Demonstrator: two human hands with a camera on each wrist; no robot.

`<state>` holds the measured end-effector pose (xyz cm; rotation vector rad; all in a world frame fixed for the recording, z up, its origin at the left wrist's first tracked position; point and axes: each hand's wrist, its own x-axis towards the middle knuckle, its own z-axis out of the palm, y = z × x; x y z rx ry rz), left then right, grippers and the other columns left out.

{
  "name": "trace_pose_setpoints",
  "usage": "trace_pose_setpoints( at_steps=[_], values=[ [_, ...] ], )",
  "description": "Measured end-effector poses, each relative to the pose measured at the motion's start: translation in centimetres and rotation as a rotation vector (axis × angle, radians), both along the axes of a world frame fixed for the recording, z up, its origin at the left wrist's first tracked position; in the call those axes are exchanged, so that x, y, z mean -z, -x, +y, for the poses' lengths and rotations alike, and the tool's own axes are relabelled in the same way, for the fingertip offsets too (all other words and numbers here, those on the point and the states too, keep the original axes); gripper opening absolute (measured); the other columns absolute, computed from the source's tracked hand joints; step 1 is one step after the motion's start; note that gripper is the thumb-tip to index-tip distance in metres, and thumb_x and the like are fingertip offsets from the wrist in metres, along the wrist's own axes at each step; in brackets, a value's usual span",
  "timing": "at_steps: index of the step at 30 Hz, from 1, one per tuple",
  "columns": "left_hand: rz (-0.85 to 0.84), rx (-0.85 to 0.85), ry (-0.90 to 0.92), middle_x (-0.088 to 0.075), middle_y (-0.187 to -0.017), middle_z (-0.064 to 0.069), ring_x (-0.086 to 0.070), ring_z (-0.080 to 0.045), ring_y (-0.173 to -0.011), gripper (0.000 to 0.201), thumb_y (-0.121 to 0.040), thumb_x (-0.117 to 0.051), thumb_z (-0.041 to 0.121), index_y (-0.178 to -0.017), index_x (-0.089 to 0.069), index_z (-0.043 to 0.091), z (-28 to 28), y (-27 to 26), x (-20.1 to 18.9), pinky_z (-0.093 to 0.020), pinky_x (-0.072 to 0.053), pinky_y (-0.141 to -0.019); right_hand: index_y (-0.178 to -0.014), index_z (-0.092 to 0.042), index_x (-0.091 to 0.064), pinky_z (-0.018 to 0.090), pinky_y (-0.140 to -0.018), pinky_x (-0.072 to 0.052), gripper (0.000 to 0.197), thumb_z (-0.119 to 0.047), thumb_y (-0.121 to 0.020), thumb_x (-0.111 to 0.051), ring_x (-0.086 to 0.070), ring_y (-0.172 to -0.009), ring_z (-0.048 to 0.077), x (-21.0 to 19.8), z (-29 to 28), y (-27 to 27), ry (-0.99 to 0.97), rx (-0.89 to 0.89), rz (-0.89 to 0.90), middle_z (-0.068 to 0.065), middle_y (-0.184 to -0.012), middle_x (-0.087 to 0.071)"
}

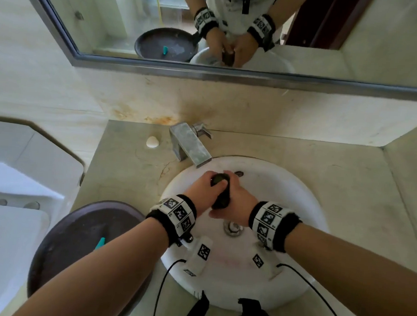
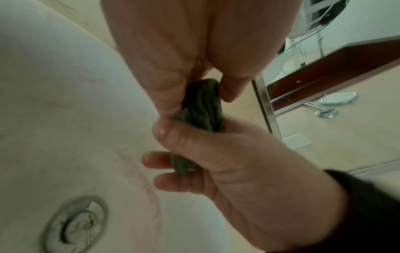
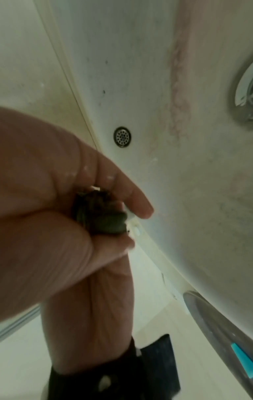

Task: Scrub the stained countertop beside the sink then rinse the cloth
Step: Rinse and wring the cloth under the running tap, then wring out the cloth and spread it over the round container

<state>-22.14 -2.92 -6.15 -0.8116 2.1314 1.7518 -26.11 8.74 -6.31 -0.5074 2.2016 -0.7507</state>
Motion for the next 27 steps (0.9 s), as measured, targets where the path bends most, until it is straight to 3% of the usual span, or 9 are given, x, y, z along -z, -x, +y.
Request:
trace_pose_setpoints(
  at_steps=[3, 5, 8, 10, 12, 15, 20, 22, 27],
  values=[
    [-0.051, -0.058, -0.262, -0.060, -0.119, -0.021, -0.058, -0.036, -0.113, 0.028, -0.096, -0.045, 0.005, -0.121, -0.055, 0.008, 1.5, -0.3, -1.4, -0.047, -0.049, -0.098, -0.131, -0.012, -0.036, 0.031, -0.066, -0.055, 0.050, -0.021, -0.088, -0.059, -0.068, -0.078, 0.021, -0.4, 1.4, -0.1, -0.045, 0.086, 0.074, 0.009, -0.100, -0.068],
    [-0.066, 0.041, -0.278, -0.063, -0.112, -0.014, -0.063, -0.027, -0.103, 0.029, -0.092, -0.045, -0.002, -0.111, -0.057, 0.016, 2.3, -0.8, -2.3, -0.038, -0.051, -0.088, -0.116, -0.010, -0.050, 0.033, -0.069, -0.053, 0.027, -0.013, -0.089, -0.053, -0.064, -0.078, 0.022, -0.9, 2.8, 0.3, -0.095, 0.042, 0.121, 0.010, -0.100, -0.068],
    [-0.028, 0.248, 0.064, -0.062, -0.119, -0.010, -0.062, -0.027, -0.106, 0.047, -0.084, -0.059, -0.004, -0.124, -0.049, 0.020, 4.0, -1.6, -3.3, -0.040, -0.052, -0.088, -0.108, -0.012, -0.054, 0.036, -0.078, -0.050, 0.020, -0.014, -0.088, -0.050, -0.059, -0.089, 0.028, -1.4, 5.2, 0.5, -0.075, 0.032, 0.105, 0.010, -0.100, -0.064],
    [0.015, 0.405, 0.395, -0.050, -0.130, -0.007, -0.060, -0.025, -0.106, 0.070, -0.081, -0.059, -0.003, -0.142, -0.034, 0.020, 5.7, -2.2, -3.9, -0.035, -0.053, -0.087, -0.092, -0.016, -0.055, 0.033, -0.066, -0.047, 0.009, -0.014, -0.087, -0.047, -0.057, -0.077, 0.025, -1.9, 6.5, 0.2, -0.053, 0.022, 0.080, 0.005, -0.082, -0.060],
    [0.111, 0.506, 0.615, -0.033, -0.141, -0.006, -0.059, -0.024, -0.105, 0.087, -0.078, -0.063, -0.003, -0.150, -0.020, 0.022, 7.7, -2.7, -4.5, -0.030, -0.054, -0.084, -0.070, -0.018, -0.050, 0.029, -0.056, -0.037, 0.018, -0.014, -0.087, -0.047, -0.047, -0.060, 0.020, -2.9, 7.8, -0.2, -0.014, 0.034, 0.056, 0.002, -0.065, -0.052],
    [0.297, 0.607, 0.925, -0.019, -0.150, -0.007, -0.052, -0.026, -0.118, 0.094, -0.077, -0.070, 0.002, -0.152, -0.017, 0.023, 9.4, -3.0, -5.0, -0.030, -0.053, -0.091, -0.062, -0.013, -0.046, 0.029, -0.053, -0.032, 0.025, -0.013, -0.087, -0.048, -0.039, -0.054, 0.018, -4.9, 9.6, -0.8, 0.030, 0.053, -0.003, 0.003, -0.057, -0.045],
    [0.518, 0.860, 1.222, -0.037, -0.145, -0.013, -0.058, -0.027, -0.111, 0.077, -0.076, -0.073, 0.005, -0.144, -0.037, 0.016, 10.8, -3.4, -6.1, -0.034, -0.056, -0.078, -0.058, -0.016, -0.040, 0.025, -0.044, -0.023, 0.028, -0.001, -0.081, -0.046, -0.029, -0.043, 0.017, -7.8, 12.6, -1.7, 0.082, -0.076, -0.217, 0.002, -0.050, -0.035],
    [0.503, 0.931, 1.226, -0.048, -0.134, -0.012, -0.061, -0.025, -0.104, 0.066, -0.080, -0.070, 0.007, -0.139, -0.042, 0.011, 11.8, -3.1, -7.4, -0.034, -0.058, -0.073, -0.049, -0.015, -0.040, 0.023, -0.044, -0.022, 0.031, -0.003, -0.075, -0.051, -0.026, -0.039, 0.014, -8.7, 13.7, -1.5, 0.130, -0.073, -0.287, 0.001, -0.044, -0.035],
    [0.368, 1.020, 1.360, -0.061, -0.109, -0.008, -0.064, -0.024, -0.091, 0.025, -0.092, -0.051, 0.012, -0.116, -0.052, 0.008, 14.1, -1.7, -10.9, -0.033, -0.054, -0.074, -0.057, -0.016, -0.046, 0.023, -0.045, -0.022, 0.033, -0.020, -0.078, -0.071, -0.028, -0.045, 0.014, -10.8, 14.6, -0.6, 0.025, -0.083, -0.277, 0.000, -0.054, -0.038]
  ],
)
